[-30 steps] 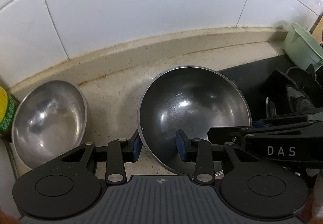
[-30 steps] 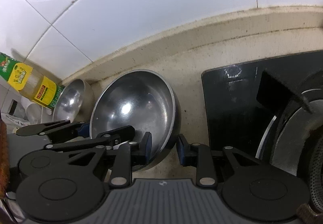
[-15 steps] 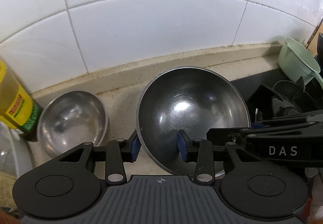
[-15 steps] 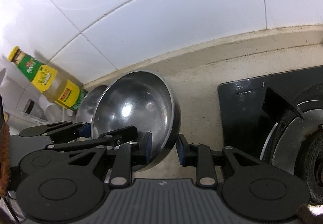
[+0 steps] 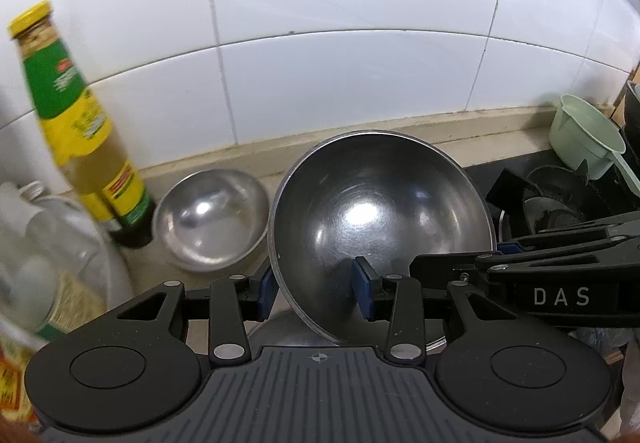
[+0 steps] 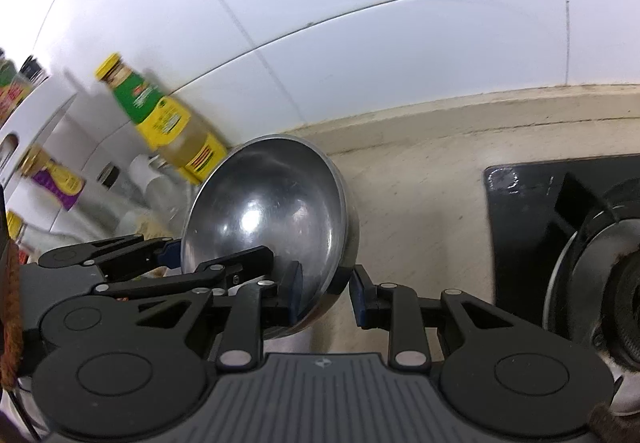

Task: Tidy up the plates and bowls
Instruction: 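Carry the held steel bowl with both tools along the counter, then lower the steel bowl onto the counter and open both tools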

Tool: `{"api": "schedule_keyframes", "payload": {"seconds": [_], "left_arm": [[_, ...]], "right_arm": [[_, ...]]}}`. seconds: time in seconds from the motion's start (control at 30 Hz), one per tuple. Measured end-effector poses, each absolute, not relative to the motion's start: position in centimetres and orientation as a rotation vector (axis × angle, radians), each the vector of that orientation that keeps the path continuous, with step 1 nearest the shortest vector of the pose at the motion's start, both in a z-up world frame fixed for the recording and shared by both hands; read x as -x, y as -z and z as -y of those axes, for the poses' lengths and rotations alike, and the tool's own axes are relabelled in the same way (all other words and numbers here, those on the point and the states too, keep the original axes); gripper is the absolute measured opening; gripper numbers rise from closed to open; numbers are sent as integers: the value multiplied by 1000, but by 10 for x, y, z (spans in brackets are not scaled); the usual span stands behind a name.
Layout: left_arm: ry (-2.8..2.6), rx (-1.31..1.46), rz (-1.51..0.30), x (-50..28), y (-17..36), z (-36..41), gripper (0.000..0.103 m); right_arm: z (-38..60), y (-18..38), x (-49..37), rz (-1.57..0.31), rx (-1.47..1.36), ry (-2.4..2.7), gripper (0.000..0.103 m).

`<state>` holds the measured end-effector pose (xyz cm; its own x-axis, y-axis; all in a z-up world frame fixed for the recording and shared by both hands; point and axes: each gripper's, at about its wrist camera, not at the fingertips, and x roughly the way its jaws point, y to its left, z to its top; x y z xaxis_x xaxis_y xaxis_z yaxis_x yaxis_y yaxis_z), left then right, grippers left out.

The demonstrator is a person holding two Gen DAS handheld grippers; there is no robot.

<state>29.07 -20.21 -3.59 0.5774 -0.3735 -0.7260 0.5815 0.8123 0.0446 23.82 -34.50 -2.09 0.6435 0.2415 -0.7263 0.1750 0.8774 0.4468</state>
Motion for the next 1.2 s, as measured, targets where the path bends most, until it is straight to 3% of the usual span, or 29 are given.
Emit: {"api": "schedule_keyframes", "payload": {"seconds": [1.2], "left_arm": [[457, -272, -904, -276, 74, 160, 47]], "right_arm": [[300, 60, -237, -1039, -479, -133, 24]]}}
